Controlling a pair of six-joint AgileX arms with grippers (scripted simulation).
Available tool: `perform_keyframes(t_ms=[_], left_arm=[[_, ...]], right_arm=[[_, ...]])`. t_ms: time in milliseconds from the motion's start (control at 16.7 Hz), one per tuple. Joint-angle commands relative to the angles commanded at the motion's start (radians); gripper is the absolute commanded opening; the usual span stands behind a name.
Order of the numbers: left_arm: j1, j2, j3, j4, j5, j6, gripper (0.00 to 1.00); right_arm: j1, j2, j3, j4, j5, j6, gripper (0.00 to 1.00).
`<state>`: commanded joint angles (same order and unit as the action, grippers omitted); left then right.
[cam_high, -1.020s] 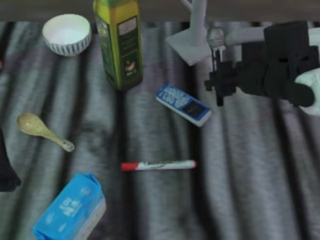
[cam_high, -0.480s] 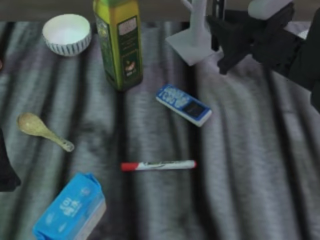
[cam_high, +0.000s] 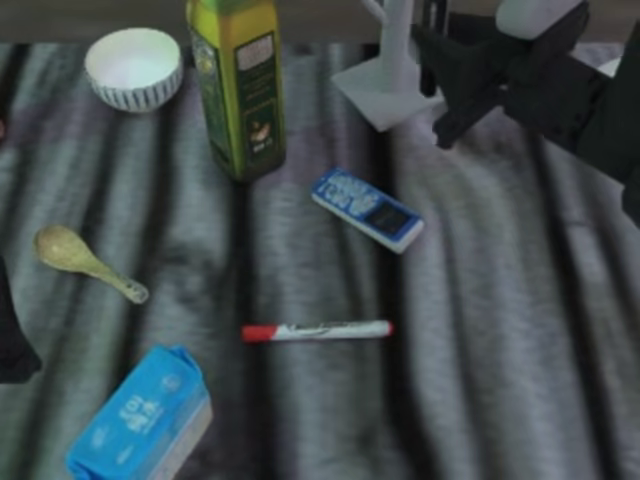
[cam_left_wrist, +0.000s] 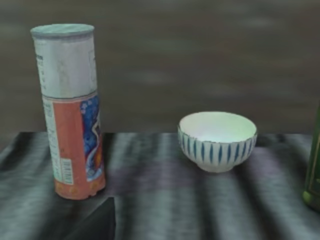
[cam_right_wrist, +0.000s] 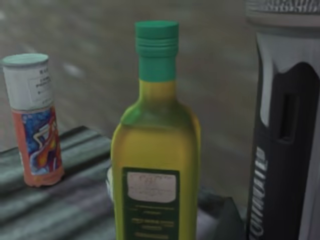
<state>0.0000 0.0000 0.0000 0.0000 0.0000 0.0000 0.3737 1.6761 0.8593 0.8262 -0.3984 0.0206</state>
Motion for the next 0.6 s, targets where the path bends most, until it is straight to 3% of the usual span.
perform_keyframes(t_ms=[120, 420, 600], left_arm=[[0.0, 0.0, 0.0, 0.0, 0.0, 0.0, 1.0], [0.0, 0.0, 0.0, 0.0, 0.0, 0.0, 1.0], [0.0, 0.0, 0.0, 0.0, 0.0, 0.0, 1.0]], right_arm=[[0.048, -0.027, -0.009, -0.008, 0.048, 0.001, 0.0], [0.217, -0.118, -0.039, -0.034, 0.209, 0.012, 0.0], [0.255, -0.141, -0.045, -0.039, 0.245, 0.014, 0.0]])
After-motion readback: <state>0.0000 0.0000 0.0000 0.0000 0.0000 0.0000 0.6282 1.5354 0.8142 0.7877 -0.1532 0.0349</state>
